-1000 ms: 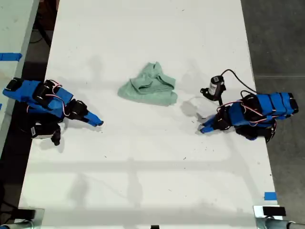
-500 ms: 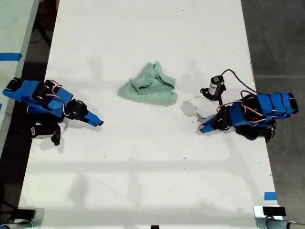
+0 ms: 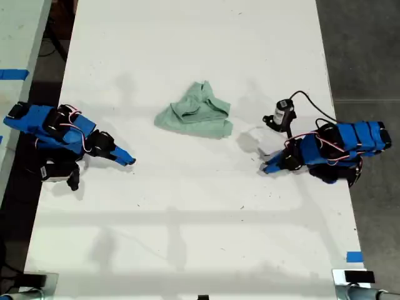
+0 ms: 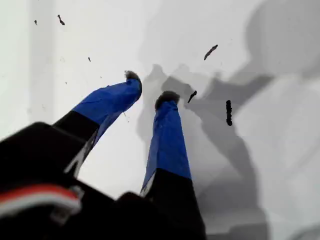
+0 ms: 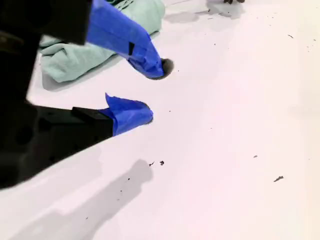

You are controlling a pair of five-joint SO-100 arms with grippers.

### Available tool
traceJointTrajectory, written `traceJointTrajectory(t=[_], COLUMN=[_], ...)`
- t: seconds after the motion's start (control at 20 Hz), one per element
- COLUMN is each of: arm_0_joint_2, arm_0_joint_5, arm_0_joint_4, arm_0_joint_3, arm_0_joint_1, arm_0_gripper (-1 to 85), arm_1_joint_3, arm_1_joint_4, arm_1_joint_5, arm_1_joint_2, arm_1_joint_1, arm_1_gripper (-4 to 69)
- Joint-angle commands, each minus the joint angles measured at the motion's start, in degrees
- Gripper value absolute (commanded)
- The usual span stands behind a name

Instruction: Fold t shirt

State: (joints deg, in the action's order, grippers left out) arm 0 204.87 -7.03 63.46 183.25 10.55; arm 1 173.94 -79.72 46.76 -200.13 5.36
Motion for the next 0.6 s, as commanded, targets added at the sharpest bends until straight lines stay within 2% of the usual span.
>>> traceJointTrajectory(t=[0.0, 0.55], arm_0_joint_2=[0.35, 0.35], arm_0_joint_5=[0.26, 0.26], arm_0_joint_4=[-0.26, -0.26], arm_0_joint_3=[0.53, 0.53], arm_0_joint_1=[0.44, 0.44], arm_0_gripper=[11.0, 11.0], arm_1_joint_3=[3.34, 3.34], arm_1_joint_4=[1.41, 1.41], arm_1_joint_5=[0.88, 0.88], arm_1_joint_2=[-0.44, -0.44], arm_1_joint_1=[-0.26, -0.26], arm_1_gripper=[9.1, 8.3])
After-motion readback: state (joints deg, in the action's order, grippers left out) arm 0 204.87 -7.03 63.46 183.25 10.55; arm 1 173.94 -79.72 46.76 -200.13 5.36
